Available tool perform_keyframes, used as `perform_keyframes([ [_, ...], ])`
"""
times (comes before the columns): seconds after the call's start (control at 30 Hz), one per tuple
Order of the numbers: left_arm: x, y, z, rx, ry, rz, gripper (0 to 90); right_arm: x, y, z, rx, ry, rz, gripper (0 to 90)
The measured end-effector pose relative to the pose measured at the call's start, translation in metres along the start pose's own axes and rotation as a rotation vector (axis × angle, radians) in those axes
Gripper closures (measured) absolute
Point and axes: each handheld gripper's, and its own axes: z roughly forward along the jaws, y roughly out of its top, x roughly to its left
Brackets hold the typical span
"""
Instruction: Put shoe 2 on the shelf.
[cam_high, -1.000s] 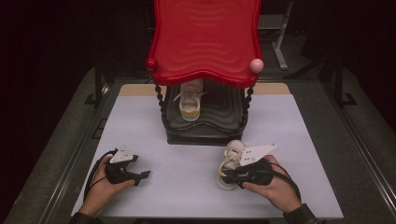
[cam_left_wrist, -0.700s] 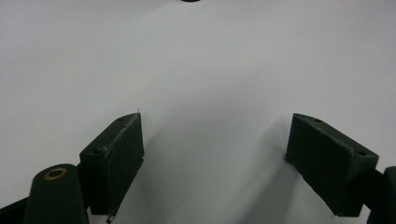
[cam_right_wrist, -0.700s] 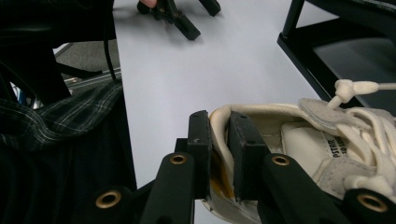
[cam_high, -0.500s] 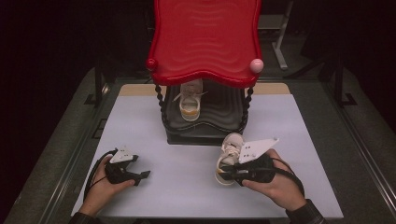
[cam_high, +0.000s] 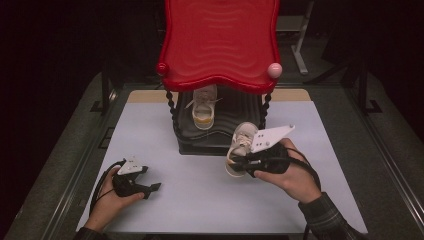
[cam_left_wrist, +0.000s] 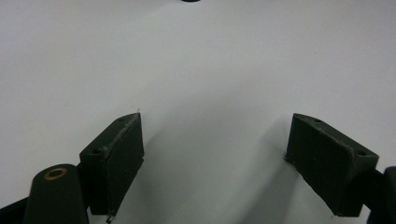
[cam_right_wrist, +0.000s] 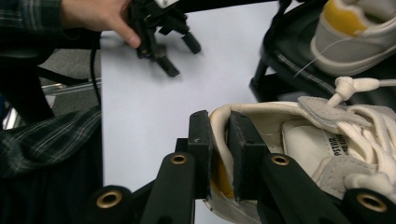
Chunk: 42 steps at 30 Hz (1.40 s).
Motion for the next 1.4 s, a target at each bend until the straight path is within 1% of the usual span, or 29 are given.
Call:
perform_keyframes([
  [0.23,0.0,0.0,0.0,0.0,0.0,0.001,17.5,-0.023,0.015,0.004,0.001,-0.014,-0.01,79.4],
  [0.37,0.0,0.0,0.0,0.0,-0.001,-0.001,17.5,-0.038,0.023,0.007,-0.002,-0.025,-0.002,79.4],
  [0.43,0.0,0.0,0.0,0.0,-0.001,-0.002,17.5,-0.045,0.026,0.009,-0.002,-0.032,-0.005,79.5],
  [0.6,0.0,0.0,0.0,0.0,0.0,-0.001,17.4,-0.061,0.038,0.014,0.012,-0.042,-0.01,79.4],
  [0.73,0.0,0.0,0.0,0.0,0.0,0.0,17.4,-0.072,0.046,0.019,0.011,-0.047,-0.027,79.4],
  [0.77,0.0,0.0,0.0,-0.001,0.0,0.0,17.5,-0.074,0.048,0.02,0.01,-0.05,-0.027,79.5],
  [0.8,0.0,0.0,0.0,0.0,0.0,0.0,17.4,-0.077,0.049,0.021,0.017,-0.05,-0.017,79.5],
  [0.83,0.0,0.0,0.0,0.0,0.0,0.0,17.5,-0.078,0.05,0.022,0.02,-0.052,-0.016,79.4],
  [0.93,0.0,0.0,0.0,0.0,0.001,0.0,17.5,-0.08,0.053,0.027,0.034,-0.063,-0.039,79.4],
  [1.0,0.0,0.0,0.0,-0.001,0.001,0.0,17.5,-0.08,0.054,0.031,0.033,-0.057,-0.037,79.4],
  [1.03,0.0,0.0,0.0,-0.001,0.001,0.0,17.5,-0.08,0.053,0.034,0.042,-0.06,-0.037,79.4],
  [1.13,0.0,0.0,0.0,-0.001,0.001,0.0,17.5,-0.081,0.051,0.037,0.047,-0.065,-0.041,79.3],
  [1.17,0.0,0.0,0.0,-0.001,0.001,0.0,17.5,-0.081,0.049,0.04,0.047,-0.06,-0.038,79.3],
  [1.33,0.0,0.0,0.0,-0.001,0.001,0.0,17.5,-0.081,0.043,0.046,0.039,-0.057,-0.039,79.3],
  [1.4,0.0,0.0,0.0,-0.001,0.0,0.0,17.5,-0.081,0.042,0.047,0.037,-0.058,-0.032,79.3],
])
